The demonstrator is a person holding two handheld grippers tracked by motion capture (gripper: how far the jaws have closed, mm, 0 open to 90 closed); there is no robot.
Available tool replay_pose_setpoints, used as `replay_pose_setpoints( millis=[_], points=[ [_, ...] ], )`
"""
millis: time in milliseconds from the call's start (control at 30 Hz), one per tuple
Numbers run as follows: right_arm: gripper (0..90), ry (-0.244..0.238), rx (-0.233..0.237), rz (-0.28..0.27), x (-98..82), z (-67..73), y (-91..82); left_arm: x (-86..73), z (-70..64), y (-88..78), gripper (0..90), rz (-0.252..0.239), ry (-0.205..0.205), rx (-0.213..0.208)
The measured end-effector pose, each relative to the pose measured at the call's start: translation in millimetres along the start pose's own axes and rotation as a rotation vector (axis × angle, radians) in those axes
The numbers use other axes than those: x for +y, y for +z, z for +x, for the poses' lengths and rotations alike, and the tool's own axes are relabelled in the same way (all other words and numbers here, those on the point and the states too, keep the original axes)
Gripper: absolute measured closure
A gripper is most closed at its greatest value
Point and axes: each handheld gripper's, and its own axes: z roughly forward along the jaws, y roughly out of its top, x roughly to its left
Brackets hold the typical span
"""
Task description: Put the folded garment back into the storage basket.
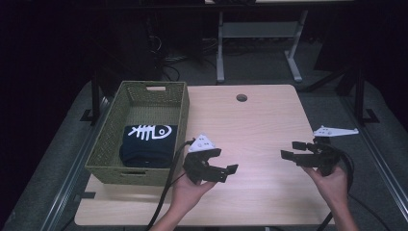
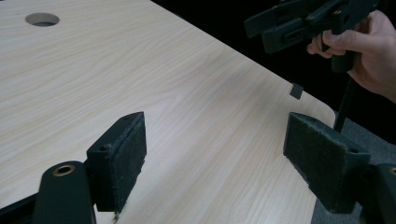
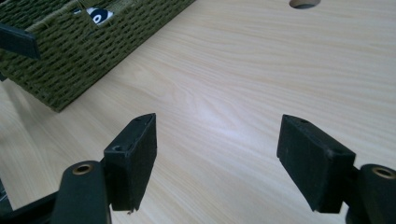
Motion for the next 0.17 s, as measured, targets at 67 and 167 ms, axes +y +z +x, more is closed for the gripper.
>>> replay_pose_setpoints(
  millis=[67,167],
  points=[
    [27.8,0.015,0.002,-0.012,-9.0,-1.6,-2.2,-7.4,-5.9,7.3,22.3,0.006,-0.001,-0.020],
    [27.4,0.007,-0.008,-0.033,-20.3,-0.2,-6.4,-18.3,-10.6,15.5,20.9,0.028,0.009,-0.038]
  ],
)
